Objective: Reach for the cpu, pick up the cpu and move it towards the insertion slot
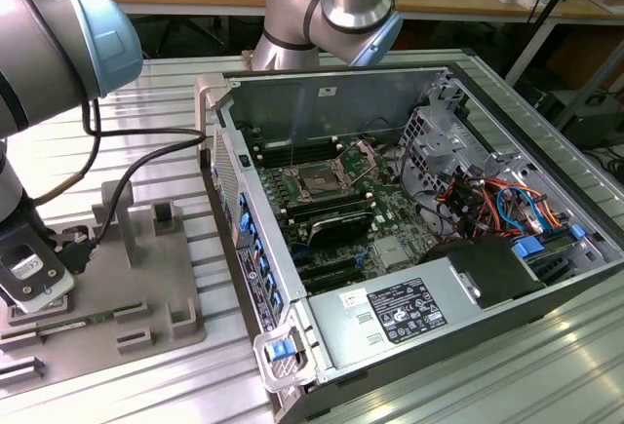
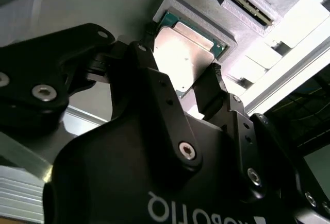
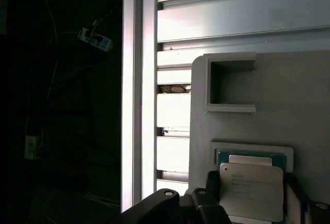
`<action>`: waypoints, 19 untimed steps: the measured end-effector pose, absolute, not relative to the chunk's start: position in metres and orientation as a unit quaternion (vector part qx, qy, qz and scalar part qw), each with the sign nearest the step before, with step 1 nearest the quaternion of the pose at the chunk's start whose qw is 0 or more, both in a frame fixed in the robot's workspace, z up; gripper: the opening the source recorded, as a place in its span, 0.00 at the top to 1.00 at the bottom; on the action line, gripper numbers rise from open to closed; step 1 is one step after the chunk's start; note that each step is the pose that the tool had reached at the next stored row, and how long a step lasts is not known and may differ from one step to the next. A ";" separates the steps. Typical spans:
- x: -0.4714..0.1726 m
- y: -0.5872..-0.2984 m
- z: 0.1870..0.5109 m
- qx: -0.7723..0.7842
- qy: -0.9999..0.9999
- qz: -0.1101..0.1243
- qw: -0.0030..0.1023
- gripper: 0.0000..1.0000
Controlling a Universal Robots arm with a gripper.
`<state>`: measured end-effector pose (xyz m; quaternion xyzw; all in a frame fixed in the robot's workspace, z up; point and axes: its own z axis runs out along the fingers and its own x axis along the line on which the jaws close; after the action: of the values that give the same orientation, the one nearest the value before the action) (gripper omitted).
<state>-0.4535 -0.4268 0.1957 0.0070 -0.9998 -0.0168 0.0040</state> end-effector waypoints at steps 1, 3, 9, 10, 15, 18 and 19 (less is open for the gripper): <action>-0.453 -0.427 0.197 0.007 -1.000 -0.017 0.004 0.45; -0.453 -0.427 0.200 0.007 -1.000 -0.017 0.004 0.45; -0.453 -0.427 0.211 0.007 -1.000 -0.017 0.004 0.45; -0.453 -0.427 0.214 0.007 -1.000 -0.017 0.004 0.45; -0.453 -0.427 0.228 0.007 -1.000 -0.017 0.004 0.45; -0.453 -0.427 0.232 0.007 -1.000 -0.017 0.004 0.45; -0.453 -0.427 0.232 0.007 -1.000 -0.017 0.004 0.45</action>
<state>-0.4534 -0.4268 0.2317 0.0070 -0.9998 -0.0169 0.0039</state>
